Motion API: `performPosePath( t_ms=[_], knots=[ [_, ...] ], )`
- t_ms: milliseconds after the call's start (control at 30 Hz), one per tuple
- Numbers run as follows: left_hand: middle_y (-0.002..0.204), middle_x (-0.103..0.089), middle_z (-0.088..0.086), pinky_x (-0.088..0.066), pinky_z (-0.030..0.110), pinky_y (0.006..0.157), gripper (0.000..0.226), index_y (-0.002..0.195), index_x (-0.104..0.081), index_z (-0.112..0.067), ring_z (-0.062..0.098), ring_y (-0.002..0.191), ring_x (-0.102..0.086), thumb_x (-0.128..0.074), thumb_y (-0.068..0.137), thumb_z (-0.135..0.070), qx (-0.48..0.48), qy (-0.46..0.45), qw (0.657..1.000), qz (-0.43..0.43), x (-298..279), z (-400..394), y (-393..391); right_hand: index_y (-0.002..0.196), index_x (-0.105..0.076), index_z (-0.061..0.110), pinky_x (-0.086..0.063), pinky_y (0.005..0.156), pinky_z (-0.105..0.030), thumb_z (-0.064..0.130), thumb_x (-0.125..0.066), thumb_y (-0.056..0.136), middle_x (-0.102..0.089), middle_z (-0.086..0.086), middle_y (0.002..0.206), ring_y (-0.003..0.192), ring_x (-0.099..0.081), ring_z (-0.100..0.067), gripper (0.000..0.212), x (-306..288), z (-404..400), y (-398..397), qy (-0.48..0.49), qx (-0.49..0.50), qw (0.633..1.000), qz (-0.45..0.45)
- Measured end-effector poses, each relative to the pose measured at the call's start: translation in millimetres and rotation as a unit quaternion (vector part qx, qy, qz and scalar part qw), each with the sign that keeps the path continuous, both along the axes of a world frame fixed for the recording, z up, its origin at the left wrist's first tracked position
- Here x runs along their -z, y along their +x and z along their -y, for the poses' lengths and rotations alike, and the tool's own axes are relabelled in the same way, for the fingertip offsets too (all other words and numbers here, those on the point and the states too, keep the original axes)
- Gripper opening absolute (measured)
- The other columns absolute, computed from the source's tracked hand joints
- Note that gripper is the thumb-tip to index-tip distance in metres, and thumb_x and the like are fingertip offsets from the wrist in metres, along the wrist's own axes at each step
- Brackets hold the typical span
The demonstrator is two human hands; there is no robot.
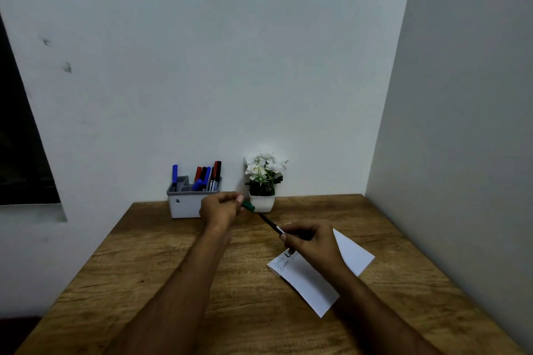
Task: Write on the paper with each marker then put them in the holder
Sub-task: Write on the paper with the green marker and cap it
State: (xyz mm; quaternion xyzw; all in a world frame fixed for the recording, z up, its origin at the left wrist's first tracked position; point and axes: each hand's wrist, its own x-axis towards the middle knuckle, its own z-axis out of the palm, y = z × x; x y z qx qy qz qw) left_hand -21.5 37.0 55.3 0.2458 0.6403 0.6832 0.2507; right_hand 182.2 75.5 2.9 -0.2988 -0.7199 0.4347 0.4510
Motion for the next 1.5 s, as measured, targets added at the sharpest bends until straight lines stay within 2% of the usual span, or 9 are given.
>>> performPosePath(
  t_ms=[67, 267, 467, 633, 833, 967, 1100, 1267, 1500],
  knots=[
    [0.099, -0.073, 0.017, -0.047, 0.005, 0.047, 0.022, 0.105, -0.074, 0.001, 0.01, 0.064, -0.065, -0.074, 0.082, 0.002, 0.005, 0.008, 1.0, 0.007, 2.9, 0.6, 0.9, 0.102, -0.083, 0.012, -0.064, 0.07, -0.04, -0.001, -0.078, 0.086, -0.08, -0.005, 0.086, 0.073, -0.075, -0.03, 0.021, -0.9, 1.6, -1.4, 0.007, -0.002, 1.0, 0.01],
    [0.093, -0.072, 0.014, -0.05, 0.006, 0.051, 0.02, 0.101, -0.074, 0.002, 0.015, 0.07, -0.066, -0.073, 0.081, 0.004, 0.026, 0.015, 1.0, 0.007, 4.4, 4.2, 8.8, 0.101, -0.082, 0.009, -0.059, 0.064, -0.028, -0.001, -0.077, 0.087, -0.08, -0.004, 0.078, 0.065, -0.073, -0.022, 0.019, -6.6, 3.9, -2.6, 0.009, 0.0, 1.0, 0.02],
    [0.09, -0.076, 0.01, -0.06, 0.025, 0.074, 0.016, 0.094, -0.078, -0.004, 0.016, 0.081, -0.072, -0.076, 0.079, 0.003, 0.073, 0.015, 0.997, -0.026, 10.5, -0.5, 22.2, 0.1, -0.083, 0.013, -0.058, 0.066, -0.025, -0.002, -0.077, 0.086, -0.079, 0.006, 0.075, 0.07, -0.073, -0.01, 0.021, -9.6, 3.7, -12.7, 0.01, 0.016, 1.0, 0.018],
    [0.083, -0.076, 0.01, -0.061, 0.034, 0.079, 0.014, 0.084, -0.078, -0.008, 0.019, 0.078, -0.074, -0.078, 0.077, 0.003, 0.068, 0.033, 0.997, -0.022, 3.9, -2.1, 25.7, 0.087, -0.083, 0.017, -0.059, 0.065, -0.029, -0.009, -0.073, 0.085, -0.08, -0.005, 0.079, 0.07, -0.072, -0.014, 0.028, -10.4, 0.2, -21.0, -0.017, 0.063, 0.998, -0.004],
    [0.084, -0.076, 0.006, -0.062, 0.032, 0.075, 0.014, 0.087, -0.079, -0.012, 0.014, 0.075, -0.074, -0.078, 0.079, -0.001, 0.039, 0.04, 0.997, -0.043, -4.1, -1.2, 20.7, 0.093, -0.081, 0.001, -0.055, 0.06, -0.024, -0.015, -0.069, 0.086, -0.078, -0.016, 0.082, 0.068, -0.069, -0.017, 0.022, -14.6, -4.7, -36.6, -0.018, 0.058, 0.998, -0.036],
    [0.09, -0.077, 0.009, -0.06, 0.032, 0.081, 0.021, 0.103, -0.074, -0.008, 0.016, 0.087, -0.074, -0.074, 0.082, -0.002, 0.083, 0.054, 0.995, -0.018, 2.1, 5.2, 14.4, 0.096, -0.081, 0.005, -0.061, 0.062, -0.032, -0.01, -0.072, 0.087, -0.077, -0.008, 0.079, 0.067, -0.072, -0.02, 0.02, -15.0, -6.0, -58.0, 0.031, 0.046, 0.998, -0.02],
    [0.089, -0.077, 0.008, -0.061, 0.032, 0.078, 0.016, 0.099, -0.073, -0.008, 0.016, 0.084, -0.074, -0.074, 0.083, -0.004, 0.04, 0.057, 0.997, -0.033, 11.3, 14.5, 5.8, 0.106, -0.08, 0.01, -0.065, 0.073, -0.037, -0.004, -0.075, 0.087, -0.079, 0.0, 0.09, 0.079, -0.076, -0.014, 0.024, -18.7, -3.6, -87.7, 0.062, 0.034, 0.997, 0.03],
    [0.089, -0.076, -0.004, -0.06, 0.029, 0.077, 0.022, 0.1, -0.076, -0.015, 0.007, 0.083, -0.07, -0.08, 0.079, -0.019, -0.038, 0.014, 0.983, -0.181, 11.6, 23.3, -30.9, 0.109, -0.08, 0.021, -0.053, 0.076, -0.01, 0.01, -0.074, 0.089, -0.08, 0.008, 0.097, 0.087, -0.071, 0.001, 0.023, -31.2, 2.8, -125.5, 0.153, 0.011, 0.978, 0.139],
    [0.086, -0.074, -0.002, -0.043, 0.004, 0.064, 0.032, 0.105, -0.075, -0.008, 0.002, 0.072, -0.064, -0.084, 0.074, -0.012, -0.105, 0.023, 0.956, -0.272, -23.5, 37.1, -87.7, 0.113, -0.078, 0.013, -0.059, 0.087, -0.026, 0.016, -0.073, 0.093, -0.08, -0.003, 0.103, 0.093, -0.073, -0.013, 0.021, -66.8, 8.6, -195.2, 0.188, 0.023, 0.972, 0.143]
  ],
)
